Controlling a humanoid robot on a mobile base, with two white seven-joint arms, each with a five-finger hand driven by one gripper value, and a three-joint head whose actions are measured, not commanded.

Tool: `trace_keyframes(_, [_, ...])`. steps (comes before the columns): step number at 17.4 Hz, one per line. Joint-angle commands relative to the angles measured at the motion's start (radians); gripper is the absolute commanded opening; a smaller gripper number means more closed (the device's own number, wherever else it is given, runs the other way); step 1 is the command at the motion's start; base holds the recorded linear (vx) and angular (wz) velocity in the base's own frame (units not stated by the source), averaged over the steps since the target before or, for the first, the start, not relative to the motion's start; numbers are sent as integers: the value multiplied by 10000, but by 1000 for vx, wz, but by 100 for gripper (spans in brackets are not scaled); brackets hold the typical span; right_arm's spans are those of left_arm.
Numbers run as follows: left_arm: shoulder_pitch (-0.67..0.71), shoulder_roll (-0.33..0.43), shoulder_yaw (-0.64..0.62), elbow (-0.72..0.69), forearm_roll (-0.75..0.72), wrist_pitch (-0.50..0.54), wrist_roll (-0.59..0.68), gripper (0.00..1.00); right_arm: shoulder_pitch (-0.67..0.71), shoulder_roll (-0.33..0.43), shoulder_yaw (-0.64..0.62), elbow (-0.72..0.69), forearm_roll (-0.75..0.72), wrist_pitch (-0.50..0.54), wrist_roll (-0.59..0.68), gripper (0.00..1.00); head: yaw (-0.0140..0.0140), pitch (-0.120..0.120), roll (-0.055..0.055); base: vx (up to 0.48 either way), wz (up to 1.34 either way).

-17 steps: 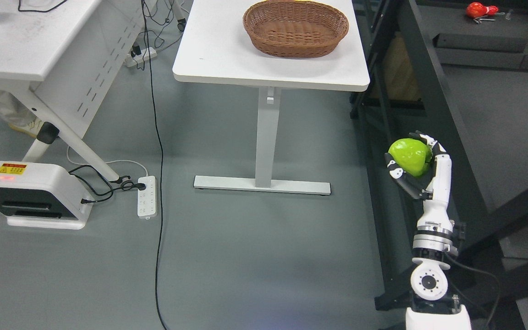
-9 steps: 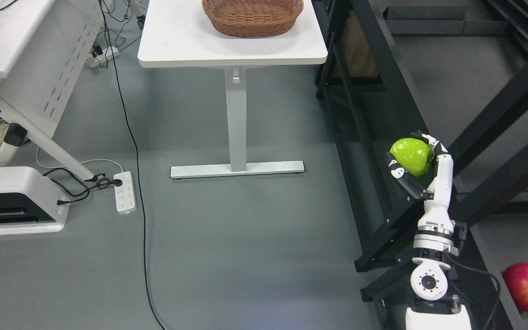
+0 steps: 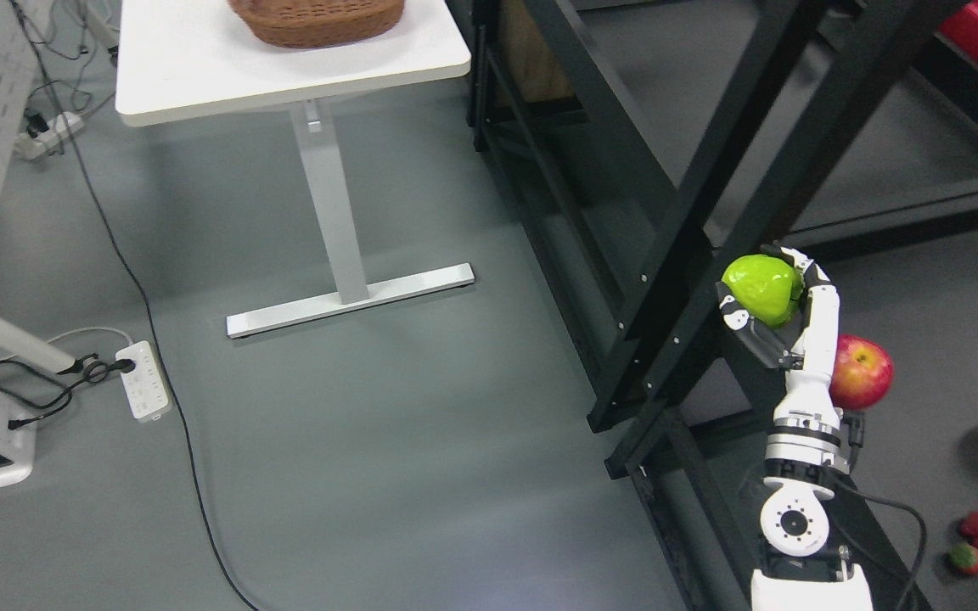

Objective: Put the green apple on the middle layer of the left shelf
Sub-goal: 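Hold the green apple in the right hand while driving to the shelf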

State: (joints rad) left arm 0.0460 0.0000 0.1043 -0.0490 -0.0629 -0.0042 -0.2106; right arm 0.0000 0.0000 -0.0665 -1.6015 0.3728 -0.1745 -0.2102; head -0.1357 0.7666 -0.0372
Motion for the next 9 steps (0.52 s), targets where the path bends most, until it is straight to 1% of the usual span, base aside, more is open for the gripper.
trace_keyframes(1, [0,175,0,-1,0,-4,4,100,276,-175,6,0,-1,-4,1,0,0,0,0,-140,-673])
trace_keyframes(5, [0,175,0,-1,0,-4,4,100,276,-175,6,0,-1,27,1,0,0,0,0,-113,-790])
trace_keyframes(9, [0,175,0,-1,0,-4,4,100,276,-175,-10,0,15,73,1,0,0,0,0,-79,-967])
